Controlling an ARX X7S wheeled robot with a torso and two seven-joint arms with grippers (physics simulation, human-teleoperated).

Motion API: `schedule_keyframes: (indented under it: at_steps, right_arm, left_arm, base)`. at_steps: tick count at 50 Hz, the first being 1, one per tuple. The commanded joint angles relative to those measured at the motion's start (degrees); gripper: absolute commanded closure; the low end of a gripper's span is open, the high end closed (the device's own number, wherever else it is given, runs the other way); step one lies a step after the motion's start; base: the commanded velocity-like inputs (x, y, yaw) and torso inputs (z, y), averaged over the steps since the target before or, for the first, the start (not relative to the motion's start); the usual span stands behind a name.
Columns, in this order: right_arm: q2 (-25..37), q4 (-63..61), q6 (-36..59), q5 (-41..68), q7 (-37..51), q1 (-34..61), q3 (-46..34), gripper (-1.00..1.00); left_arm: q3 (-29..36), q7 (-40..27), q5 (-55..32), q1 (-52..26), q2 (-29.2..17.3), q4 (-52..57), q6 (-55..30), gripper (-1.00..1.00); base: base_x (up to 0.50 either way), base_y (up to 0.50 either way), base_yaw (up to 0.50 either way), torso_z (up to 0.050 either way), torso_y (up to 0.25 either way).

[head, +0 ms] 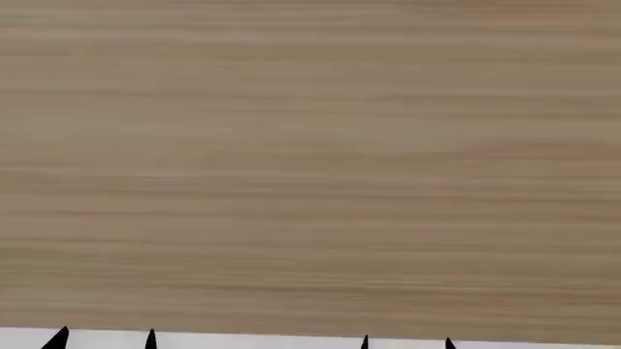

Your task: Put the right moka pot on the stove.

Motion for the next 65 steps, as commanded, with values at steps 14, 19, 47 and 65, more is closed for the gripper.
schedule_keyframes:
  at_steps: [14, 19, 47, 65]
  right_arm:
    - [2.9, -0.6, -3.1, 2.7, 1.7, -1.3, -4.1, -1.0]
    - [3.4, -0.5, -3.5, 2.8, 2.2, -1.6, -5.0, -1.0]
    - [5.6, -1.0, -4.2, 4.3, 4.4, -1.7, -7.5, -1.0]
    - [6.6, -1.7, -3.4, 4.4, 6.0, -1.6, -9.1, -1.0]
  left_arm:
    - [2.8, -2.3, -4.3, 0.4, -2.7, -0.1, 1.2, -1.0]
    - [3.4, -2.1, -5.6, 0.5, -3.3, 0.0, 1.6, -1.0]
    - [5.8, -4.5, -7.2, 0.3, -5.4, -0.2, 1.8, -1.0]
    - [7.0, -5.4, -8.6, 0.3, -6.4, -0.3, 2.6, -1.0]
  base:
    - [0.0, 0.0, 0.0, 0.003, 0.0]
    - [0.0, 0.0, 0.0, 0.03, 0.018]
    - [0.0, 0.0, 0.0, 0.035, 0.028]
    - [0.0, 0.0, 0.0, 0.037, 0.028]
